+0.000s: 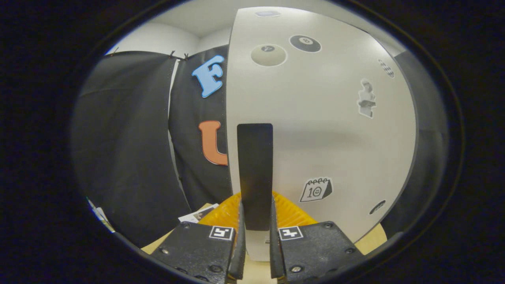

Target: Open the shoe cabinet door, grab the shoes and put them into the shoe cabinet, then close the shoe cabinet door.

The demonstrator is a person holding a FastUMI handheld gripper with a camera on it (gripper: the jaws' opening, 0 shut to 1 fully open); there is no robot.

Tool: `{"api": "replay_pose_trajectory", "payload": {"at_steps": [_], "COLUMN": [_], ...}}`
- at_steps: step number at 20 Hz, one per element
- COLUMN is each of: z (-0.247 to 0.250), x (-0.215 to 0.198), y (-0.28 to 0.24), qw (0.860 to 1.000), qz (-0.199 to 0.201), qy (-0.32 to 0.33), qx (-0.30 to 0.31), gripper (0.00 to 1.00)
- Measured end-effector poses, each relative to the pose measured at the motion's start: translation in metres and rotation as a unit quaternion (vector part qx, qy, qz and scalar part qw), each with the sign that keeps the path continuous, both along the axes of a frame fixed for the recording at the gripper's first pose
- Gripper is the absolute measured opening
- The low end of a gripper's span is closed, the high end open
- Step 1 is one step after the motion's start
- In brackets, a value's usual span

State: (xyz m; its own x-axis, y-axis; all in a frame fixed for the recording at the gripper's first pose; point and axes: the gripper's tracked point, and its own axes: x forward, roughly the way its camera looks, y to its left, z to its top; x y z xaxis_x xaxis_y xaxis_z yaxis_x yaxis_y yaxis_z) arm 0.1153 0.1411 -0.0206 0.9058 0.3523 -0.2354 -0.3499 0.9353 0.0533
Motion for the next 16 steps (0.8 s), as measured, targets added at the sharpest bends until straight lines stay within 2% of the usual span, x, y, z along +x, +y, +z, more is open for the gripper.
{"api": "replay_pose_trajectory", "payload": {"at_steps": [8, 16], "z": [0.006, 0.005], "x": [-0.045, -0.063], "y": [-0.013, -0.043], "qw": [0.997, 0.993], "qz": [0.072, 0.115], "qy": [0.025, 0.023], "qx": [0.02, 0.014], "gripper": [0.27, 0.27]}}
